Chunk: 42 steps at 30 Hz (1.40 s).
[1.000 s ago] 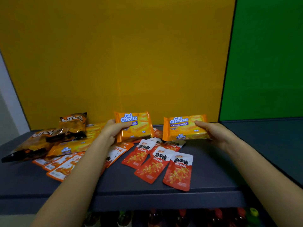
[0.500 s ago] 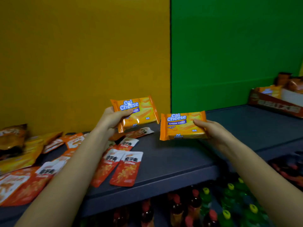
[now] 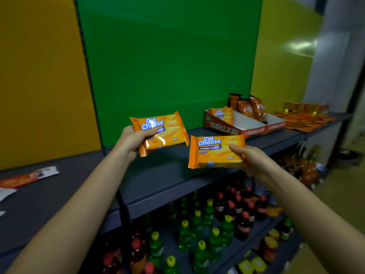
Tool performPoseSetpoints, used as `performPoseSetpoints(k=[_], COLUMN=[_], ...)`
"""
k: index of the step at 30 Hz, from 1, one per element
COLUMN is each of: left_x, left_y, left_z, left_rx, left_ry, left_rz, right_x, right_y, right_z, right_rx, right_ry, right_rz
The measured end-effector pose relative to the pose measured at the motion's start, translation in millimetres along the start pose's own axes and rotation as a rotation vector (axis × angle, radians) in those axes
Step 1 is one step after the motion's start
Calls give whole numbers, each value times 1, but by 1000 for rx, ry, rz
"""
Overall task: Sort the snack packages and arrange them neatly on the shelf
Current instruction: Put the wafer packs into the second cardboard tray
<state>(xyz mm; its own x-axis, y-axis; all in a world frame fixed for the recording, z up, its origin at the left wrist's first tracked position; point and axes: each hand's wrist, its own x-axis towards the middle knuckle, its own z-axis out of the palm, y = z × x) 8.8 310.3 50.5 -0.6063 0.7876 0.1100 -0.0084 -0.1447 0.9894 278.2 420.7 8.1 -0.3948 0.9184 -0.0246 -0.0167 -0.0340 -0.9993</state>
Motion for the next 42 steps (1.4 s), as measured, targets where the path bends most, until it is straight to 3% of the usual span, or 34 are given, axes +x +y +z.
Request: performPoseSetpoints(k=[12, 26, 34, 42], left_x=[51, 195, 255, 299], left_y=[-21, -19, -44, -66], left_z=[186, 317, 358, 381], left_rx=[-42, 130, 239, 383], left_ry=[-102, -117, -59, 0], left_rz=[-26, 30, 23, 39], right_x=[46, 205, 285, 354], right_y=[-11, -51, -52, -61], right_z=[-159, -234, -253, -256], right_rx=[36, 5, -34, -125], right_ry=[152, 228, 196, 3], right_rz=[1, -201, -268, -309])
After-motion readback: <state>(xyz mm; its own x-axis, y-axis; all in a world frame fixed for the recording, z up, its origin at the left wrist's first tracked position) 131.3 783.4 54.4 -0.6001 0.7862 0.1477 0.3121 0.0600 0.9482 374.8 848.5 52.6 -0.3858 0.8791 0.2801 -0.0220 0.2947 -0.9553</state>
